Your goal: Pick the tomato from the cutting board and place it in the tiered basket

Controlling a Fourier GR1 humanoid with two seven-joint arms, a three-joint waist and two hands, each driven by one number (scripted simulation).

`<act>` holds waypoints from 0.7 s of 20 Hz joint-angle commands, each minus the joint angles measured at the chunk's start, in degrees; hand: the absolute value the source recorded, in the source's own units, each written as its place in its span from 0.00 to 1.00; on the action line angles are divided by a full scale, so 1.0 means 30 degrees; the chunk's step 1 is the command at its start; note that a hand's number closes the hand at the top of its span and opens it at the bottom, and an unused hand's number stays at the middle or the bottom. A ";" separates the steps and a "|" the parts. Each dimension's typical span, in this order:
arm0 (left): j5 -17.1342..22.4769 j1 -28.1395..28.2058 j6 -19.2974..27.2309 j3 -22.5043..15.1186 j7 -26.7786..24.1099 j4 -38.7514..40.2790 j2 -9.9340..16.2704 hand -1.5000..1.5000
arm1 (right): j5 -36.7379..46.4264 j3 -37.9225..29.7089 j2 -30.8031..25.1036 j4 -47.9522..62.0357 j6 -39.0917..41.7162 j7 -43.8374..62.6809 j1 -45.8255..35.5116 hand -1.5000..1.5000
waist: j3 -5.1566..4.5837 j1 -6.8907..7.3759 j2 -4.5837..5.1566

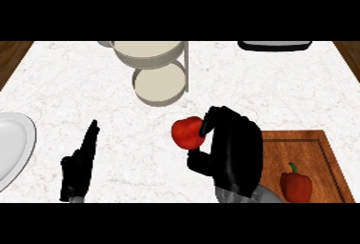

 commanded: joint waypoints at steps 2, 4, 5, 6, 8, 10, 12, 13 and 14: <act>0.0077 0.0219 -0.0258 0.0099 0.0514 0.0734 0.0182 0.50 | 0.2359 -0.0683 0.0278 -0.2325 0.2233 0.4719 -0.3503 1.00 | -0.0164 -0.0166 0.0062; 0.0546 0.0524 -0.0686 0.0482 0.0038 0.1264 0.0282 0.50 | 0.2977 -0.0219 0.0278 -0.2746 0.3080 0.4719 -0.3858 1.00 | -0.0184 -0.0182 0.0053; 0.0230 -0.0187 -0.0047 0.0523 0.0800 0.1039 0.0109 0.50 | 0.2704 -0.0525 0.0278 -0.2925 0.4108 0.4720 -0.4600 1.00 | -0.0174 -0.0248 0.0046; 0.0261 -0.0035 -0.0367 0.0436 0.0272 0.1351 0.0127 0.50 | 0.2851 -0.0576 0.0278 -0.2746 0.4192 0.4721 -0.5152 1.00 | -0.0192 -0.0185 0.0066; 0.0051 0.0576 0.0004 -0.0059 -0.0015 0.1031 -0.0473 0.50 | 0.2704 -0.1286 0.0278 -0.2382 0.4627 0.4722 -0.6051 1.00 | -0.0191 0.0002 0.0061; 0.0151 0.0214 -0.0348 0.0195 0.0591 0.0759 0.0110 0.50 | 0.2451 -0.1918 0.0278 -0.1585 0.4547 0.4722 -0.7098 1.00 | -0.0185 0.0213 0.0086; -0.0070 -0.0072 -0.0149 -0.0157 0.0589 0.0717 -0.0331 0.50 | 0.2138 -0.2644 0.0278 -0.1020 0.4751 0.4722 -0.8092 1.00 | -0.0175 0.0262 0.0128; -0.0233 -0.0120 0.0004 -0.0307 0.0960 0.0605 -0.0378 0.50 | 0.2097 -0.3008 0.0278 -0.0568 0.4845 0.4722 -0.8865 1.00 | -0.0177 0.0360 0.0121; -0.0358 0.0087 -0.0025 -0.0357 0.0542 0.0947 -0.0401 0.50 | 0.1790 -0.3756 0.0278 -0.0471 0.5283 0.4721 -0.9128 1.00 | -0.0169 0.0239 0.0169</act>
